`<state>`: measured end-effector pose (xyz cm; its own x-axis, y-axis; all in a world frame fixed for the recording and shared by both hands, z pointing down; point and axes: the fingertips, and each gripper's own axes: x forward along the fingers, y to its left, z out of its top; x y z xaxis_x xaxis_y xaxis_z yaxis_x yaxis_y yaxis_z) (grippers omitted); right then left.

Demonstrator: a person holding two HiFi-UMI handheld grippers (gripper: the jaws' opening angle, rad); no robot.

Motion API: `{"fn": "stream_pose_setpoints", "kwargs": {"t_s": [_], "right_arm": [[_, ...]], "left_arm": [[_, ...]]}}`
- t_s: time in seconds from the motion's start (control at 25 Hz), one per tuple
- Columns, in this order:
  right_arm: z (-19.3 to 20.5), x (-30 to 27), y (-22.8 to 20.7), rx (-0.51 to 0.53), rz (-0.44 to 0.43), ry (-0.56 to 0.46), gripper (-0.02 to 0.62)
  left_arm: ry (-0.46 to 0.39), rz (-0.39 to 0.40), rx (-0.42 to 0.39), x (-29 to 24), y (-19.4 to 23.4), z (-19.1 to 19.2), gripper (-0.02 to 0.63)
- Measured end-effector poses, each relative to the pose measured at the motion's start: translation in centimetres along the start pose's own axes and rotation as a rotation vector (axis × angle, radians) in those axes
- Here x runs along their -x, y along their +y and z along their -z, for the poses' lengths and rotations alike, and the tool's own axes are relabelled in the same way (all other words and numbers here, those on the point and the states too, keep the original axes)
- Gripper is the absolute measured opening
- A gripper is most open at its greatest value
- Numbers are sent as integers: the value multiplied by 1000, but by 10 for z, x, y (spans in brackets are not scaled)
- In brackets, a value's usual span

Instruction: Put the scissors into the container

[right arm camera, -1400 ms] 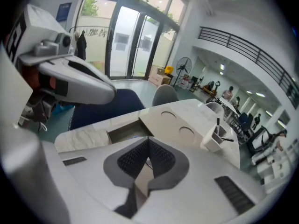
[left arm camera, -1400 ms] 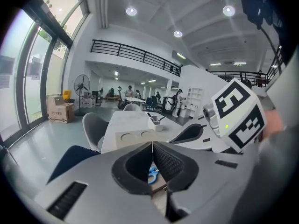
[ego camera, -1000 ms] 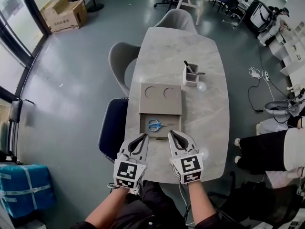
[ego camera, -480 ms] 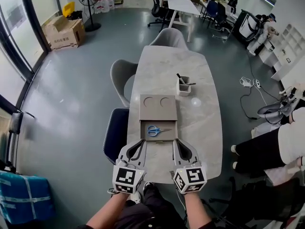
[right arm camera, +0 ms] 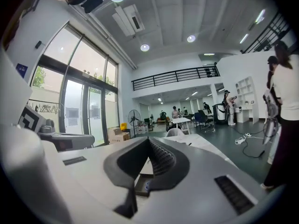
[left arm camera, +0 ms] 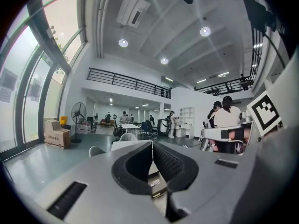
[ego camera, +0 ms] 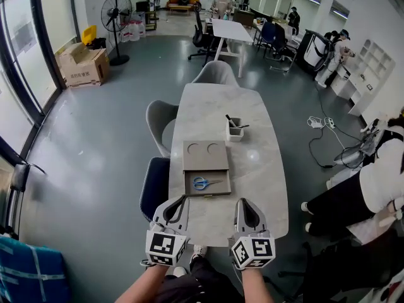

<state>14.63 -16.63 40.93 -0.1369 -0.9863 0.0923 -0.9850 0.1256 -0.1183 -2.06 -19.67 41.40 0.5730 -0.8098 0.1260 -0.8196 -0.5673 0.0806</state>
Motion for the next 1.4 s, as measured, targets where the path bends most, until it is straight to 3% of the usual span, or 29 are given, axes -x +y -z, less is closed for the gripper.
{"fn": "stream_pose_setpoints", "kwargs": {"t_s": [0.6,1.4], "right_arm": [[-23,44,28,34,8,-66,-3],[-33,59,38,45,-9,-98,-5]], "left_arm": [[-69,-1,-28,45,-15,-22,17],[-105,13,-50,58,-28,-35,17]]}}
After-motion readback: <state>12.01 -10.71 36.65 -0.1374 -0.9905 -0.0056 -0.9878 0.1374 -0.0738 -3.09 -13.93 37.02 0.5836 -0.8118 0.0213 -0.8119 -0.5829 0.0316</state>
